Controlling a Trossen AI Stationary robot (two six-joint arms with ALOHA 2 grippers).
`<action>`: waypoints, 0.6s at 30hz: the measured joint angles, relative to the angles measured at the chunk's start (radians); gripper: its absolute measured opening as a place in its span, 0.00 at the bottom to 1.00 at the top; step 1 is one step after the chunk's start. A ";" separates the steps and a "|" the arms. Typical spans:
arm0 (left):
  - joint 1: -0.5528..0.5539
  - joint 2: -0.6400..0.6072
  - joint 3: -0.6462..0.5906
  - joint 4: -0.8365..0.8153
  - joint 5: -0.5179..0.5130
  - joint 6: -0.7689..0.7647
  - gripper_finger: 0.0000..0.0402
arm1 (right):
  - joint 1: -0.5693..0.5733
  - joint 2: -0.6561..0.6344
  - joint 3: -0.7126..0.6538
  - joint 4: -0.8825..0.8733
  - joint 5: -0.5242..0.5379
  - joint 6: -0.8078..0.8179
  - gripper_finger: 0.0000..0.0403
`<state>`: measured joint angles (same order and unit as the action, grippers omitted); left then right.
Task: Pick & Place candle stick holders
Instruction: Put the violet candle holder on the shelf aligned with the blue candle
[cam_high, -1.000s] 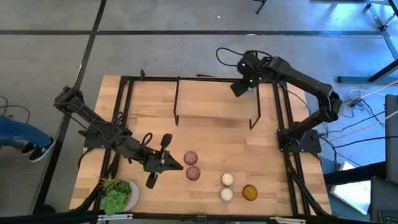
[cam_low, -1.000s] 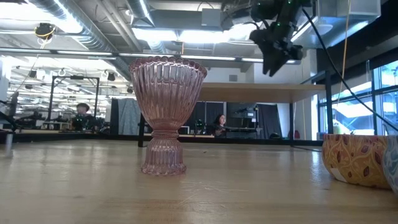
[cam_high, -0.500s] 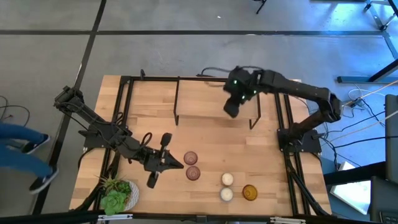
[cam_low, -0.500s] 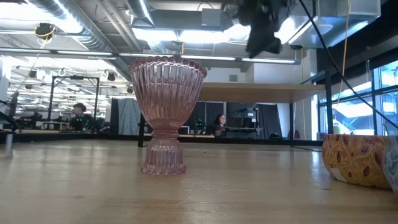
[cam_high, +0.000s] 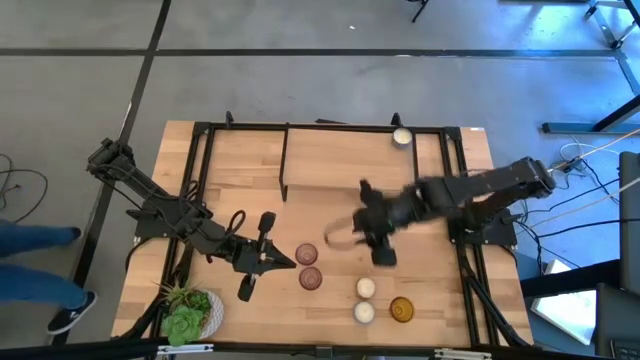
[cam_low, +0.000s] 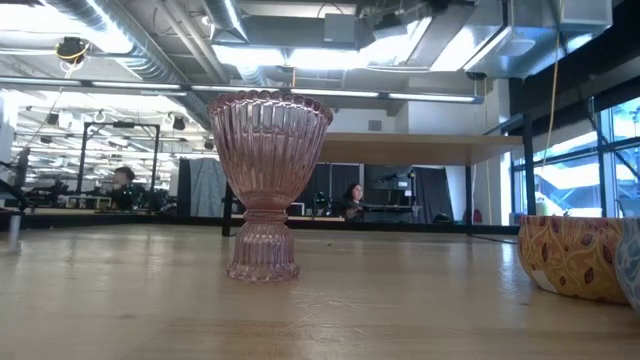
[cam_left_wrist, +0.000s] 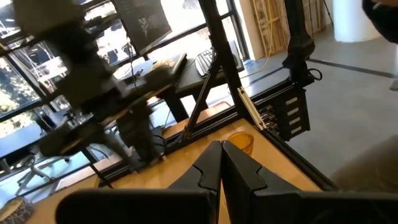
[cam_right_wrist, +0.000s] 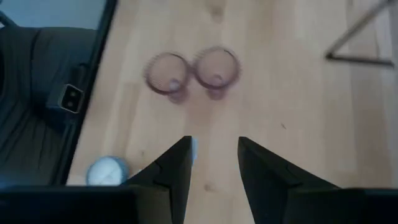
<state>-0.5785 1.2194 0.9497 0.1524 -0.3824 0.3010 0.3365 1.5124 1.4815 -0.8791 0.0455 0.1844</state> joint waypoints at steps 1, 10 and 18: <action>0.000 0.000 0.000 0.000 0.000 -0.001 0.01 | 0.046 0.000 0.000 0.010 0.047 0.014 0.33; -0.002 0.000 0.000 0.007 0.002 -0.004 0.01 | 0.365 0.000 -0.084 0.218 0.423 0.191 0.33; -0.002 0.000 0.000 0.016 0.003 -0.003 0.01 | 0.446 0.034 -0.221 0.429 0.369 0.284 0.33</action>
<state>-0.5808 1.2194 0.9497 0.1681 -0.3798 0.2984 0.7822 1.5468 1.2606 -0.4498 0.4147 0.4686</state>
